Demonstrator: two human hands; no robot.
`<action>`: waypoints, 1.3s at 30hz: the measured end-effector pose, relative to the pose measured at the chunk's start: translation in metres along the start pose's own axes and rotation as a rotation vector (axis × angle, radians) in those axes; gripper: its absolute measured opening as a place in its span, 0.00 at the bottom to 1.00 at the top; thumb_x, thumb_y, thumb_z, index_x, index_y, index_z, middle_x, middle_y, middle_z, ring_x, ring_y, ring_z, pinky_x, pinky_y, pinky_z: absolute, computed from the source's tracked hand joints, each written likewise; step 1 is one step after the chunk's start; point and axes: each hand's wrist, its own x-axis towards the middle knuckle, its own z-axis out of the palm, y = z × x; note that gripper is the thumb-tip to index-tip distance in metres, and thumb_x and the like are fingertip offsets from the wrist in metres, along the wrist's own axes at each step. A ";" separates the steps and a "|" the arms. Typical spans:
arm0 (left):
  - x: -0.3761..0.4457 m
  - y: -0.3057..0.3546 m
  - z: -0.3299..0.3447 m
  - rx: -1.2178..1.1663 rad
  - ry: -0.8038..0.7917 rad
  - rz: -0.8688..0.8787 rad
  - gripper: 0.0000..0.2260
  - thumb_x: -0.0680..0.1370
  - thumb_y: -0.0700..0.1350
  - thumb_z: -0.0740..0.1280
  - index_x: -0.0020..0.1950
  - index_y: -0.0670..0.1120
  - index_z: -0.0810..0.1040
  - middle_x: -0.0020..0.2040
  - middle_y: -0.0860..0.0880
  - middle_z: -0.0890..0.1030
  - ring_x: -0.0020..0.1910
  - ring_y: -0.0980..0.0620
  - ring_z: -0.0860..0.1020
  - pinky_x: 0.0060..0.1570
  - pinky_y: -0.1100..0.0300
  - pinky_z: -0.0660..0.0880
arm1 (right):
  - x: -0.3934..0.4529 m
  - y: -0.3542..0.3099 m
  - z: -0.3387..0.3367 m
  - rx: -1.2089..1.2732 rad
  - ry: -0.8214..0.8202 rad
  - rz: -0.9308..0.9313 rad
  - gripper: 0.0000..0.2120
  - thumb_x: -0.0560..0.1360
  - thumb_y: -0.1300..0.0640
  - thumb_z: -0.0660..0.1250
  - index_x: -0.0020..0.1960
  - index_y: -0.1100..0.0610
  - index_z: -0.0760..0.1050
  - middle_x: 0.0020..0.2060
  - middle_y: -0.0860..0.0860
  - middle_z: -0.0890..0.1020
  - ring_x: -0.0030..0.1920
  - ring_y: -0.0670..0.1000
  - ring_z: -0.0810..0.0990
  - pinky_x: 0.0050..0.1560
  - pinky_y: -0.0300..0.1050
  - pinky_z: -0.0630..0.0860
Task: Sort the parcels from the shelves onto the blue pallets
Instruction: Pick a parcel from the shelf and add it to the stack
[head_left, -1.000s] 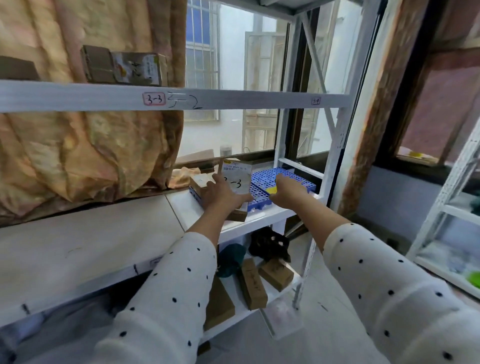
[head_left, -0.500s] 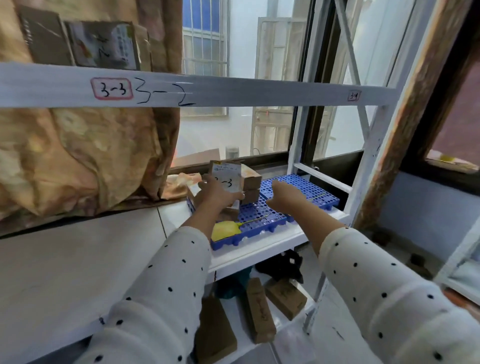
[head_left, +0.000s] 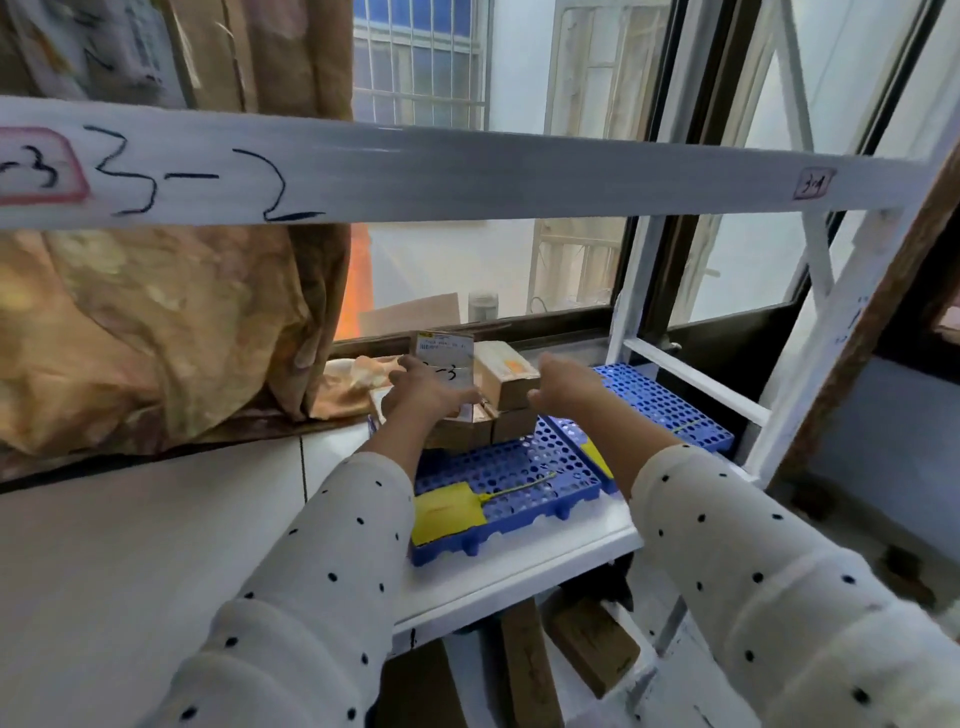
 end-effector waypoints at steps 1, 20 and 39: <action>0.006 0.002 0.003 0.001 0.009 -0.021 0.55 0.68 0.61 0.73 0.77 0.40 0.41 0.75 0.39 0.56 0.72 0.40 0.62 0.64 0.50 0.67 | 0.010 0.001 0.001 -0.009 -0.004 -0.020 0.23 0.77 0.53 0.64 0.69 0.60 0.65 0.64 0.59 0.73 0.64 0.58 0.73 0.58 0.50 0.72; 0.084 0.042 0.061 -0.037 0.115 -0.336 0.55 0.69 0.62 0.72 0.77 0.39 0.40 0.77 0.38 0.53 0.74 0.39 0.60 0.67 0.48 0.64 | 0.153 0.026 0.039 0.056 -0.080 -0.262 0.27 0.79 0.49 0.58 0.75 0.56 0.56 0.71 0.61 0.62 0.69 0.61 0.65 0.66 0.57 0.68; 0.146 0.037 0.091 0.036 0.003 -0.372 0.54 0.71 0.66 0.68 0.76 0.36 0.39 0.75 0.38 0.61 0.72 0.40 0.64 0.67 0.48 0.67 | 0.194 0.025 0.065 0.116 -0.219 -0.204 0.31 0.80 0.48 0.56 0.77 0.59 0.51 0.73 0.60 0.59 0.68 0.62 0.67 0.65 0.55 0.70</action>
